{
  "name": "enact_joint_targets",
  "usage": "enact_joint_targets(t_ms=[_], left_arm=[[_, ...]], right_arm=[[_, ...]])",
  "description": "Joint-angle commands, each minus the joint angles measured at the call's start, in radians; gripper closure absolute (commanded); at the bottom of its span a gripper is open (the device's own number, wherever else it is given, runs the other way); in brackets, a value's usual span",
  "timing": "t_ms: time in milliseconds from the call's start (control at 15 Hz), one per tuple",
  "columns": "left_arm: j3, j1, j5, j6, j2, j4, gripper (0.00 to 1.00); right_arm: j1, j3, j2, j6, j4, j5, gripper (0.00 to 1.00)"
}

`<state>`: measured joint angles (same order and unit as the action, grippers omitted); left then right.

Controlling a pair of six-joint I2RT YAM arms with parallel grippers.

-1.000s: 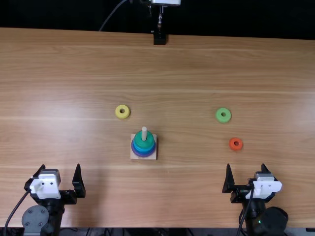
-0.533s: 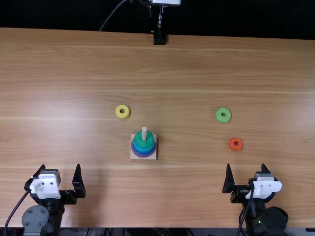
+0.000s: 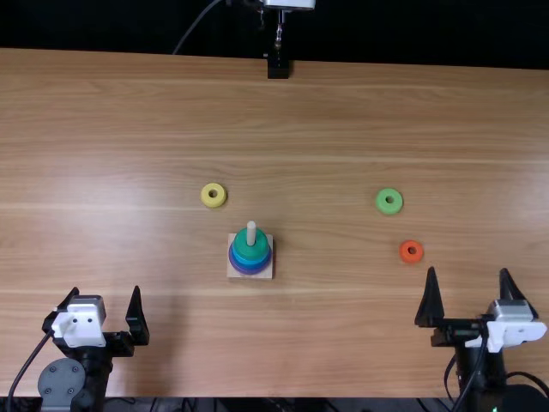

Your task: Build the Hanoi tower: stack the rings onto the peg from bottom to top in this color order: purple, dark blue, light blue, dark green, light green, yellow, orange.

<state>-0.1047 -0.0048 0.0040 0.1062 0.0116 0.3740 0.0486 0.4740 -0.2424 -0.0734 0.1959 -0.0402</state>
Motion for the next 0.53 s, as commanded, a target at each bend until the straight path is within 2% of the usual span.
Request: enact_joint_targets(t_ms=[0, 333, 467], left_arm=[[0.105, 0.003, -0.002, -0.003, -0.012, 0.079, 0.00], [0.105, 0.003, -0.002, -0.003, -0.012, 0.079, 0.00], [0.105, 0.003, -0.002, -0.003, -0.012, 0.079, 0.00]], right_arm=[[0.007, 0.087, -0.080, 0.005, -0.003, 0.007, 0.00], [0.000, 0.350, -0.483, 0.005, 0.010, 0.009, 0.00], [-0.004, 0.446, -0.664, 0.005, 0.065, 0.031, 0.00]])
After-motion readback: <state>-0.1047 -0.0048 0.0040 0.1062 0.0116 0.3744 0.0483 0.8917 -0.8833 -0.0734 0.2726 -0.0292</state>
